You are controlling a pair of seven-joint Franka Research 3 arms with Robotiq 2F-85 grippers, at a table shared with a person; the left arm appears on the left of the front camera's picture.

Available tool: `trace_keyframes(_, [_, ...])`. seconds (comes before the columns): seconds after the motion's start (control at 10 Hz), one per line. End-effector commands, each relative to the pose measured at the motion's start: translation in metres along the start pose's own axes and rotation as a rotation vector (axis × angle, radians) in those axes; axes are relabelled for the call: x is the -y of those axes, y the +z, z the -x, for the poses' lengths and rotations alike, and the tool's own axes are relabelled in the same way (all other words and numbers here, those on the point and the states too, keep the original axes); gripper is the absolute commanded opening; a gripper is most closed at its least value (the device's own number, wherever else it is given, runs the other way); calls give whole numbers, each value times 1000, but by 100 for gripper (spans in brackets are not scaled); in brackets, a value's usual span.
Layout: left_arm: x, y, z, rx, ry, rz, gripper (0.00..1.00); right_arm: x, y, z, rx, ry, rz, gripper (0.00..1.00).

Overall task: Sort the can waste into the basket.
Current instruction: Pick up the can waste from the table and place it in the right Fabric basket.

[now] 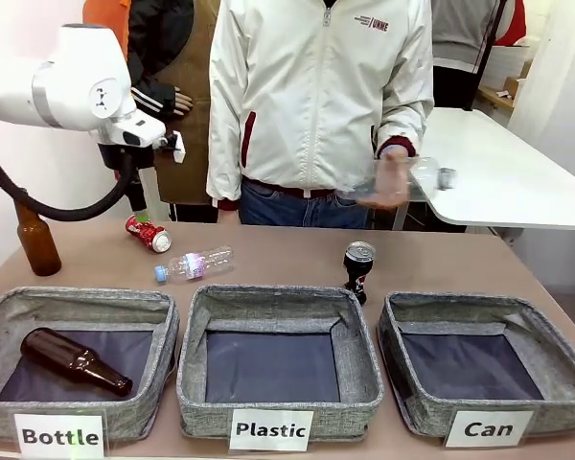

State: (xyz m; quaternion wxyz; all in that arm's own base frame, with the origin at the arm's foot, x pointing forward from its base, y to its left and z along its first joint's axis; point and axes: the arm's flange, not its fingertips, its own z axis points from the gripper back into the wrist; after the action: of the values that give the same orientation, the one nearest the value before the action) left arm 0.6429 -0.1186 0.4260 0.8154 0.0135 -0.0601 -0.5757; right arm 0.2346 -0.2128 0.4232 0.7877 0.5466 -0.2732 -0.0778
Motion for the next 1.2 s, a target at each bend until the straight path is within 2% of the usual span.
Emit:
trace_keyframes(0.0, [3, 2, 21, 21, -401, 75, 100, 0, 1, -3, 17, 26, -20, 100])
trace_keyframes(0.2, [-4, 22, 21, 87, -784, 161, 100, 0, 1, -3, 17, 26, -20, 100])
trace_keyframes(0.3, [-11, 29, 11, 128, -835, 168, 100, 0, 1, -3, 17, 26, -20, 100])
trace_keyframes(0.4, [-22, 30, 0, 179, -872, 209, 100, 0, 1, -3, 17, 26, -20, 100])
trace_keyframes(0.5, [-28, 26, -9, 155, -853, 203, 100, 0, 1, -3, 17, 26, -20, 100])
trace_keyframes(0.6, [-35, 23, -7, 73, -827, 185, 100, 0, 1, -3, 17, 26, -20, 100])
trace_keyframes(0.7, [-7, 30, -1, 154, -851, 152, 100, 0, 1, -3, 17, 26, -20, 100])
trace_keyframes(1.1, [-15, 28, -6, 147, -864, 169, 100, 0, 1, -3, 17, 26, -20, 100])
